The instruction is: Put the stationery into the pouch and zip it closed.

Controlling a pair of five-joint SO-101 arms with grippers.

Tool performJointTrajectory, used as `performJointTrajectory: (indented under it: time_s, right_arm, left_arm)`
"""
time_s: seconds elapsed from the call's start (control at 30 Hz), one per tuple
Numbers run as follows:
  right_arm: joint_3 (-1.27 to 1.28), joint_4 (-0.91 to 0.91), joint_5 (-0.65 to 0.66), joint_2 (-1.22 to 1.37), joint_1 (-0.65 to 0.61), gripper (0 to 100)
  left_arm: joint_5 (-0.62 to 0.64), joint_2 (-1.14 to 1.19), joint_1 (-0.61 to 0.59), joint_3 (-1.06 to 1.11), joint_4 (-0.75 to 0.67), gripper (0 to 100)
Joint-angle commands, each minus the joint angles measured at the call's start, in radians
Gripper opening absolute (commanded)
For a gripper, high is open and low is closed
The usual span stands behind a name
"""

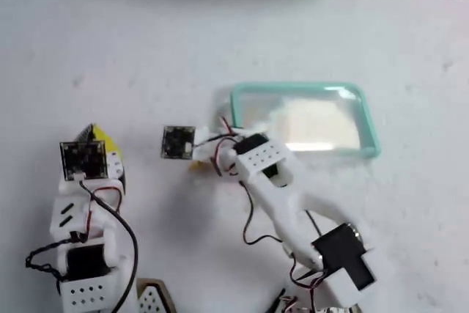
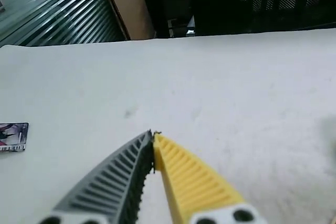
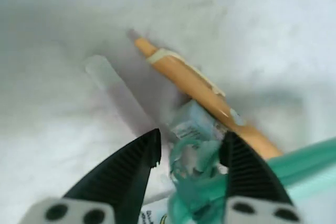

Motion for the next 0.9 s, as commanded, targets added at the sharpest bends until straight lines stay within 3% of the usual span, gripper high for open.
performJointTrajectory:
  time_s: [0.0,0.1,0.37,0.87]
  right_arm:
    - [0.003,-0.027,0.017,-0.012,0.028,8.0]
    - [0.002,-0.027,0.017,-0.015,0.028,1.3]
    - [-0.081,-0.012,0.015,-0.033,0.039,1.5]
    - [-0.163,0.219,0.017,-0.358,0.114,1.5]
  left_arm:
    - [0.014,-0.008,-0.005,-0.012,-0.031,2]
    - [0.014,-0.008,-0.005,-0.012,-0.031,2]
    - [0.014,-0.008,-0.005,-0.012,-0.031,2]
    - [0.014,-0.008,-0.005,-0.012,-0.031,2]
